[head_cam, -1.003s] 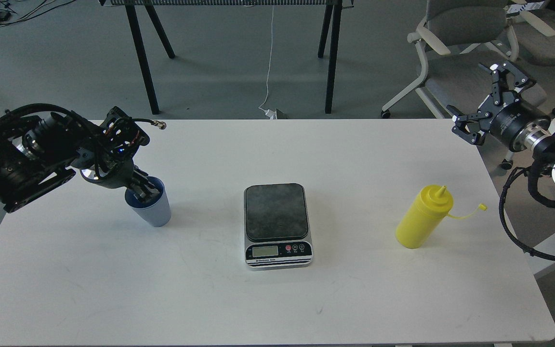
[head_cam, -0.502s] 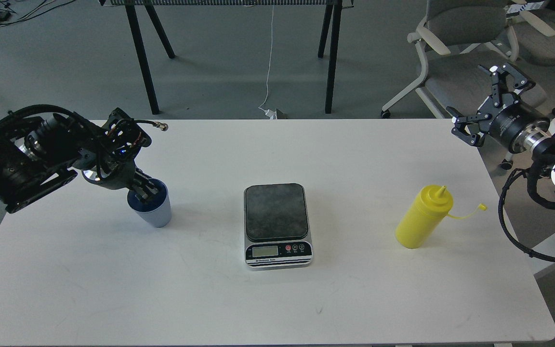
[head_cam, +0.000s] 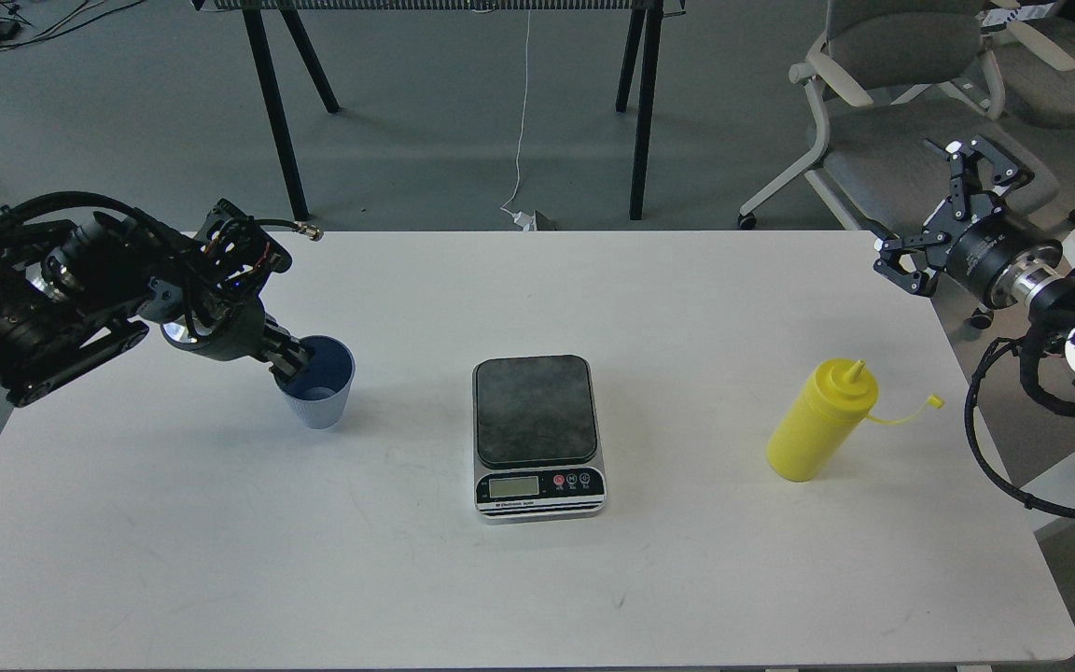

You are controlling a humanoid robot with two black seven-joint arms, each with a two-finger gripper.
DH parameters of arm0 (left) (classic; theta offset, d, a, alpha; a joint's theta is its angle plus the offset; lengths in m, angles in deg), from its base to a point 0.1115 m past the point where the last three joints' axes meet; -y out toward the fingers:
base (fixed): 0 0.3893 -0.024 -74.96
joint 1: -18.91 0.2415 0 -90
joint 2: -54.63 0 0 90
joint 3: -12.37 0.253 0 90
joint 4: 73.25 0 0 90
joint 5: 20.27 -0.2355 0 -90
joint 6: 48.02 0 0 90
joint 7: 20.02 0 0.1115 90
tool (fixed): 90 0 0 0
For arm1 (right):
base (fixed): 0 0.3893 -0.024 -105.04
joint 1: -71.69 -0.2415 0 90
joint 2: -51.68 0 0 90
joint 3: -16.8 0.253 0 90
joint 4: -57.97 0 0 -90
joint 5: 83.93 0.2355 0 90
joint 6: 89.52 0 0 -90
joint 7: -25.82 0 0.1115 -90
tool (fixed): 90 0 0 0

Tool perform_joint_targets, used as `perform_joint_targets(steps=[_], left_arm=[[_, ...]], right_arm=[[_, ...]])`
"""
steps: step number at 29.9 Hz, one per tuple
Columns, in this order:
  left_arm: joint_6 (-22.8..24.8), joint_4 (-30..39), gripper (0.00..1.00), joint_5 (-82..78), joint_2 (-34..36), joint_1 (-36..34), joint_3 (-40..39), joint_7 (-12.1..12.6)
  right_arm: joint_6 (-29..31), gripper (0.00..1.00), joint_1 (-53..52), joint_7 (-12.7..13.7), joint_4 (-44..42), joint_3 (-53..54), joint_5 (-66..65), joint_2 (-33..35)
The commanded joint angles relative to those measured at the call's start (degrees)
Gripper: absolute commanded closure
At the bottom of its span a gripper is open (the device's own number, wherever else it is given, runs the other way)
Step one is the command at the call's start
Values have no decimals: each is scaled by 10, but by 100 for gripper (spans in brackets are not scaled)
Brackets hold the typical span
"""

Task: Pour seasoning into cup on scale with both arms
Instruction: 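Carry the blue cup with the left gripper onto the scale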

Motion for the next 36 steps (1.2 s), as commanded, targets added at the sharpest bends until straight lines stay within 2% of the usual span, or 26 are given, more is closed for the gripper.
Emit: perform_joint_targets(steps=[1, 4, 8, 12, 18, 27, 36], left_arm=[[0, 19, 96, 37, 3, -60, -5, 0], [0, 54, 95, 112, -2, -124, -3, 0], [0, 89, 95, 128, -33, -156, -4, 0], [0, 86, 95, 126, -104, -145, 2, 0], [0, 75, 95, 101, -142, -80, 0, 0], [0, 67, 95, 98, -152, -71, 0, 0], [0, 20, 95, 98, -186, -56, 2, 0]], right_arm=[[0, 1, 0, 0, 0, 0, 0, 0], [0, 1, 0, 0, 0, 5, 0, -1], [0, 1, 0, 0, 0, 7, 0, 1], [0, 1, 0, 0, 0, 7, 0, 4], [0, 1, 0, 1, -1, 5, -1, 4], [0, 1, 1, 0, 0, 7, -1, -3], [0, 1, 0, 0, 0, 7, -1, -1]])
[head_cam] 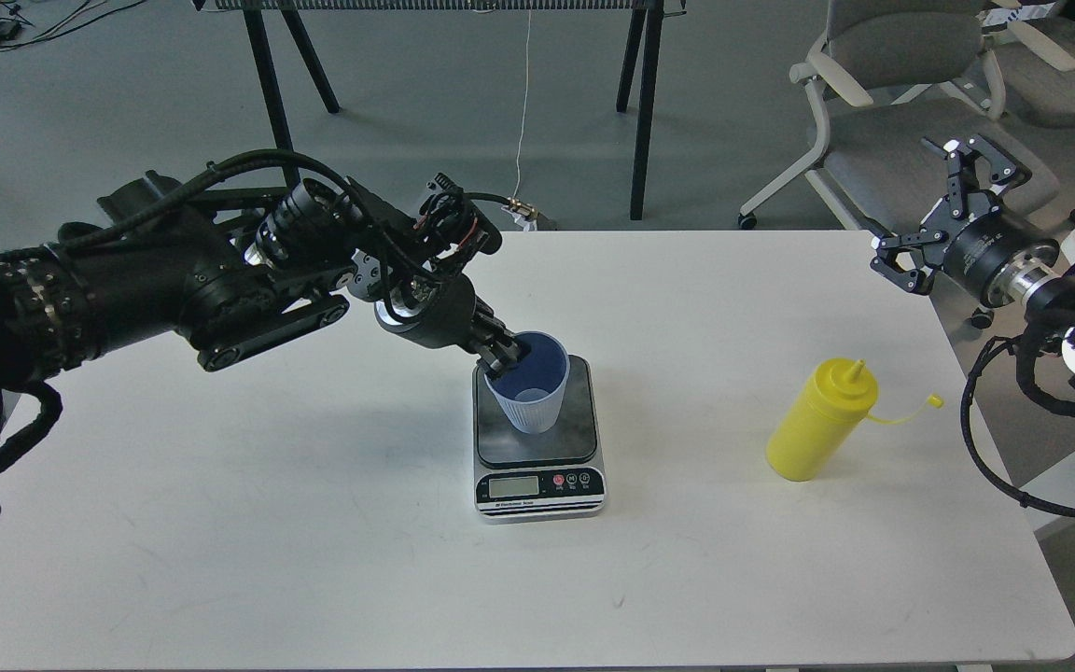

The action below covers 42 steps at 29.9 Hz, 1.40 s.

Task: Pour seasoning into cup on scale with both arms
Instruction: 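Carry the blue cup with the left gripper onto the scale, then release the cup and lift the left gripper away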

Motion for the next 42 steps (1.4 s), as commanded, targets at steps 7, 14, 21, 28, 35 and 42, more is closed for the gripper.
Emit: perform_joint_targets(steps=[7, 14, 21, 28, 35, 42], left_arm=[[0, -34, 94, 0, -15, 18, 2, 0], [0, -38, 84, 12, -19, 16, -5, 0], [0, -38, 36, 30, -28, 15, -6, 0], [0, -51, 7, 54, -24, -2, -15, 0], [0, -78, 1, 164, -14, -75, -18, 0], [0, -87, 1, 307, 52, -135, -20, 0]], right_arm=[[0, 1, 2, 0, 0, 0, 0, 3], [0, 1, 4, 0, 0, 0, 0, 5], [0, 1, 9, 0, 2, 1, 1, 5], [0, 1, 12, 0, 2, 1, 1, 5], [0, 1, 9, 1, 1, 12, 1, 6], [0, 1, -29, 2, -5, 25, -3, 9]])
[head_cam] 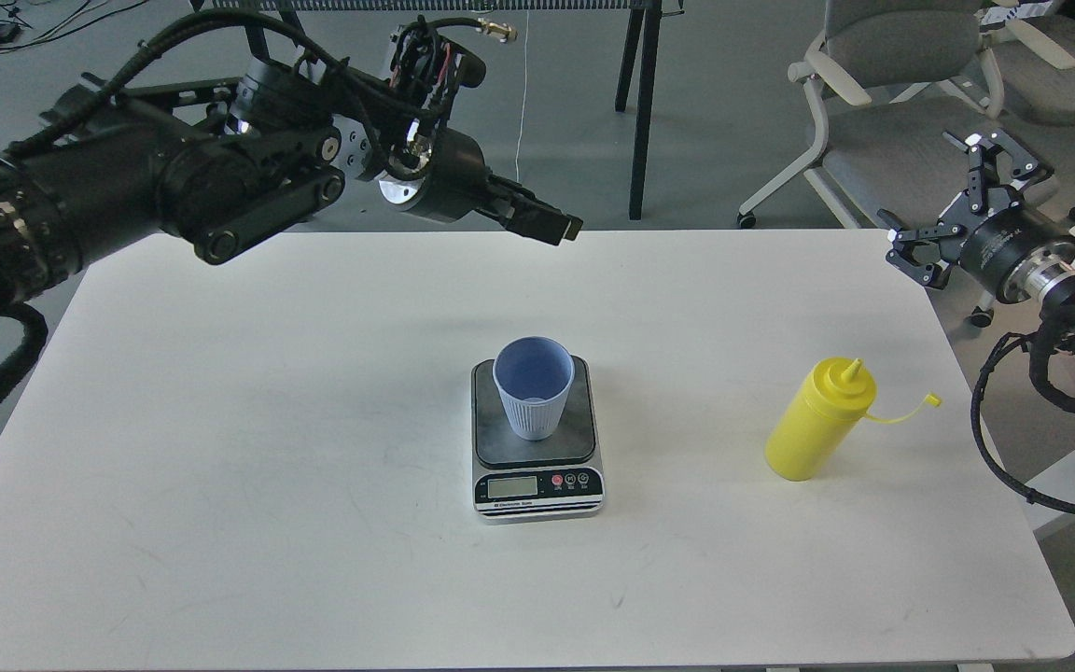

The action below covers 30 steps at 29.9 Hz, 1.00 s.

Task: Pour seasoning into cup on scale with both arms
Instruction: 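Release the cup and lift the left gripper away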

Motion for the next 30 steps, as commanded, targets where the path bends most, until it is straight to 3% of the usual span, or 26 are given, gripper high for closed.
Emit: perform_joint_targets(steps=[1, 8, 15, 23, 30], left_arm=[[0, -2, 1, 85, 45, -26, 0, 0], [0, -2, 1, 244, 171, -13, -7, 0], [0, -2, 1, 351, 266, 68, -51, 0], [0, -2, 1, 366, 288, 178, -122, 0], [0, -2, 1, 365, 282, 205, -125, 0]], right_arm=[[0, 1, -29, 0, 1, -2, -3, 1], [0, 1, -67, 0, 8, 5, -4, 25], [0, 1, -94, 8, 30, 24, 25, 28], [0, 1, -82, 20, 120, 150, 302, 127], [0, 1, -19, 20, 174, 193, 505, 219]])
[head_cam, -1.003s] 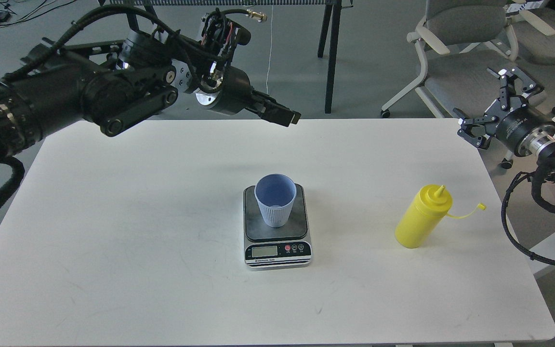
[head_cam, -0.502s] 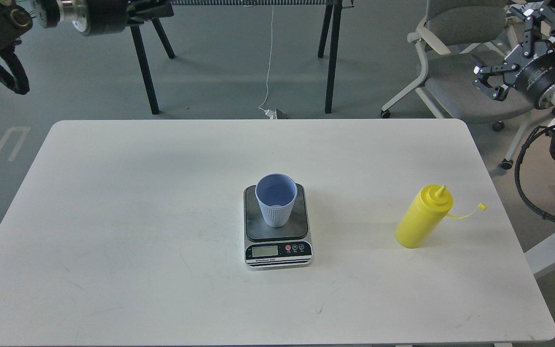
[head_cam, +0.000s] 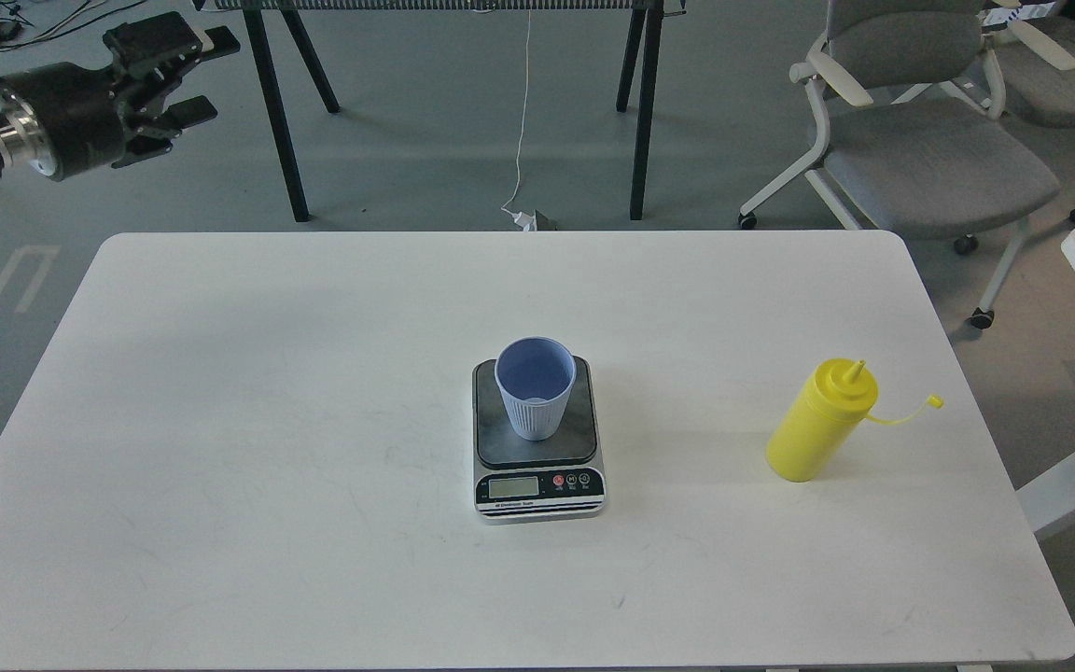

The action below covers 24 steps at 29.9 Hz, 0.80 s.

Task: Pour seasoning into cup on scale with both arms
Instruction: 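Release the cup and lift the left gripper away, then move the right gripper toward the yellow squeeze bottle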

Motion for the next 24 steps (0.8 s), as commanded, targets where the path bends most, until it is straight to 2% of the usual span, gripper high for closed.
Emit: perform_joint_targets(steps=[1, 8, 14, 19, 24], left_arm=[[0, 0, 1, -1, -7, 11, 0, 0], [0, 1, 1, -2, -14, 31, 0, 0], [0, 1, 1, -4, -14, 57, 0, 0], [0, 1, 1, -4, -13, 69, 0, 0], [0, 1, 1, -4, -15, 81, 0, 0]], right_arm=[[0, 1, 50, 0, 16, 38, 82, 26], [0, 0, 207, 3, 75, 97, 130, 29], [0, 0, 353, 20, 186, 117, 157, 10], [0, 0, 467, 13, 262, 134, 173, 3], [0, 0, 571, 11, 300, 145, 171, 1]])
